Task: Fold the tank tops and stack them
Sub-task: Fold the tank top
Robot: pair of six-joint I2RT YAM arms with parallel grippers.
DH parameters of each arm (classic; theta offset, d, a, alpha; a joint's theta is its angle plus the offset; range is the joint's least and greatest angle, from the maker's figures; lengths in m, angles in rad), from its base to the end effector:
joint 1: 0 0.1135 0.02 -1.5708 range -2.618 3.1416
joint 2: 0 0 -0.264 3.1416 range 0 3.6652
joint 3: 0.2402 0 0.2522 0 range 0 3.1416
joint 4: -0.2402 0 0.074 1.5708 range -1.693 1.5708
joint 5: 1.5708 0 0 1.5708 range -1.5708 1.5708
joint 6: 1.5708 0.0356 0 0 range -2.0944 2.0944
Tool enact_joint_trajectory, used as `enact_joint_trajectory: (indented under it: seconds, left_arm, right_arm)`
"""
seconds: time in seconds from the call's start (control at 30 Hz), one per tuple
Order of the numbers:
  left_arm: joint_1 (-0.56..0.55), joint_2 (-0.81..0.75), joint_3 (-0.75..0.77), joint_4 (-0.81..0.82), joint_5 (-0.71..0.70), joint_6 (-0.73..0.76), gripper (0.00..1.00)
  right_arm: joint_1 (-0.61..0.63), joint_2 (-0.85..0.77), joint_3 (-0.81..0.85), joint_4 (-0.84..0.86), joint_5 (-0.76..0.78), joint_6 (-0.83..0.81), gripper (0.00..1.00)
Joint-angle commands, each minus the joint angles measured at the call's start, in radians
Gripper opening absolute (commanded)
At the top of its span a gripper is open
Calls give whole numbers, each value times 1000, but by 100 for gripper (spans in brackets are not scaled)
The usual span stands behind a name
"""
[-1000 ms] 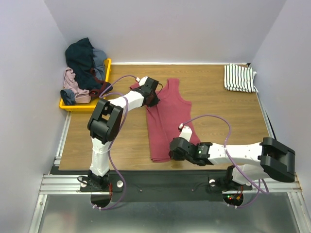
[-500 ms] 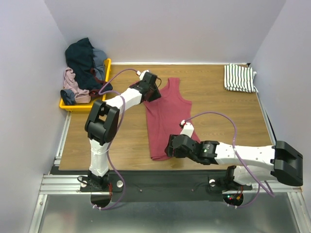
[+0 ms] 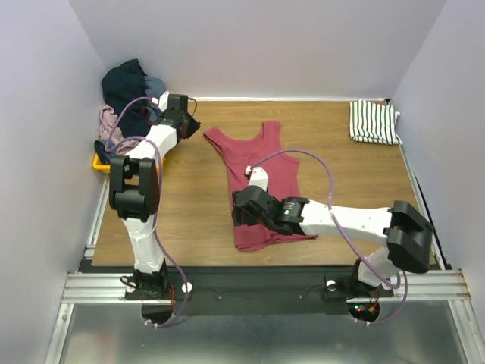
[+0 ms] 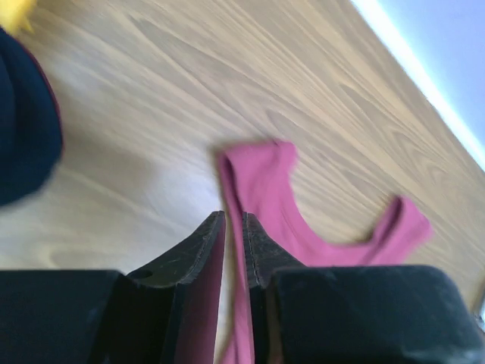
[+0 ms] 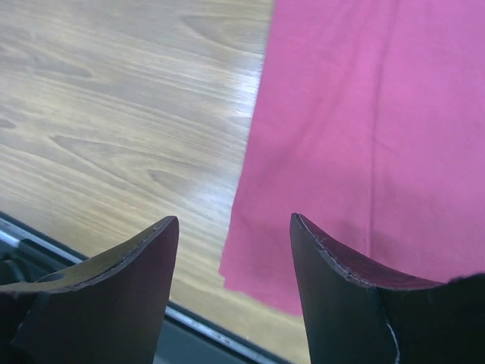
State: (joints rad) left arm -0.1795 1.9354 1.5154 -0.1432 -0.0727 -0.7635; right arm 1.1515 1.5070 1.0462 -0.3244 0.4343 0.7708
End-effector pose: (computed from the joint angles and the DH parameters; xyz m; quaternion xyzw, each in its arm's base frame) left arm 0.4480 -0.0787 0.2566 -0.2687 0.8331 -0.1908 0.4443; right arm 0.1458 0.2902 0.2466 -0.0897 0.9015 0.1925 0.3772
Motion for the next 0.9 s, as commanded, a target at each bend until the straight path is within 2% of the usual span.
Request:
enact_joint_trajectory:
  seconds: [0.0, 0.17, 0.23, 0.33, 0.87]
  left_arm:
    - [5, 91, 144, -33, -10, 46, 26]
    - [12, 235, 301, -68, 25, 98, 27]
    - [12, 269, 336, -73, 25, 104, 31]
    - [12, 284, 335, -59, 31, 108, 35]
    - [11, 350, 330, -36, 51, 125, 36]
  right_arm:
    - [1, 90, 77, 18, -42, -96, 65]
    - [1, 169, 113, 30, -78, -108, 61]
    - [1, 186, 113, 33, -91, -108, 60]
    - [2, 209, 107, 39, -97, -105, 60]
    - [40, 278, 77, 59, -126, -71, 59]
